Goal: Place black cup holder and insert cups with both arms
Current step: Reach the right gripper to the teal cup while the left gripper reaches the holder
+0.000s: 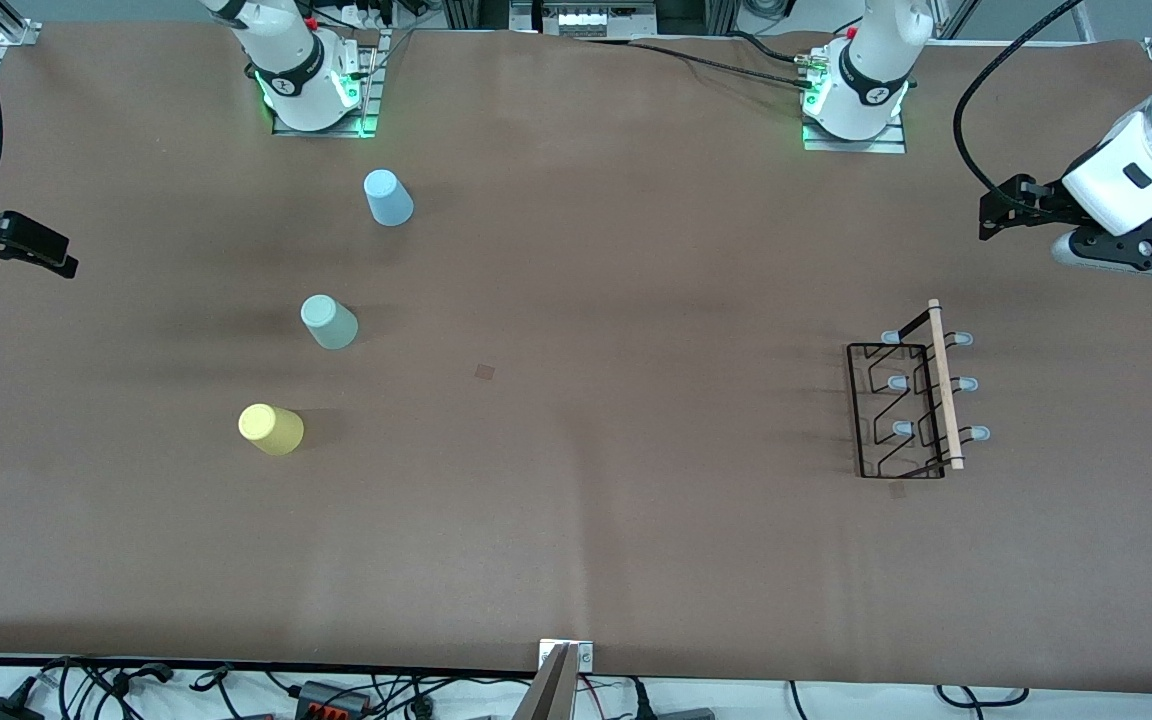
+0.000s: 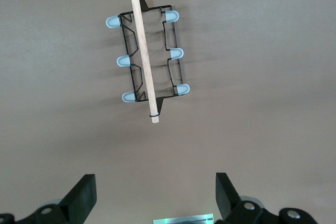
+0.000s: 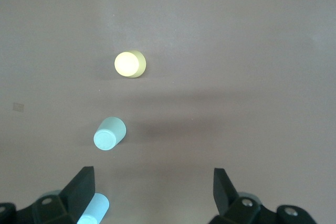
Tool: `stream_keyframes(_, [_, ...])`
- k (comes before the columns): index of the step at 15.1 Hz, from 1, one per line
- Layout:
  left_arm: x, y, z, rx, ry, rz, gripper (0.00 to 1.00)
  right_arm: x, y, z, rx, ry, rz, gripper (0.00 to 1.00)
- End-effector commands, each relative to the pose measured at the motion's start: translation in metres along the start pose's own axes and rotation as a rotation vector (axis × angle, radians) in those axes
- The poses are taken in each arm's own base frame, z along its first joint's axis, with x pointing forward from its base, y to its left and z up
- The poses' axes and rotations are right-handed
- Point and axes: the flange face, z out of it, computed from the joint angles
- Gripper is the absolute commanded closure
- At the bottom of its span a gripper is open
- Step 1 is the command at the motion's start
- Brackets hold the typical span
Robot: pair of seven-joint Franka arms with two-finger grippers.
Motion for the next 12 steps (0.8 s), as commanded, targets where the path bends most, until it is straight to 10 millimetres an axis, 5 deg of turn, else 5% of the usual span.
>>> stream_keyframes(1, [0.002, 0.000, -0.006, 0.018, -0.006, -0.006, 0.00, 0.000, 0.000, -0.003, 0.012, -0.003, 0.002, 0.00])
stream_keyframes(6, [0.002, 0.000, -0.006, 0.016, -0.006, -0.006, 0.00, 0.007, 0.000, 0.009, 0.026, -0.026, -0.006, 0.00])
stream_keyframes(12, [0.002, 0.000, -0.005, 0.016, -0.006, -0.006, 0.00, 0.006, -0.022, 0.082, 0.046, -0.201, -0.069, 0.00])
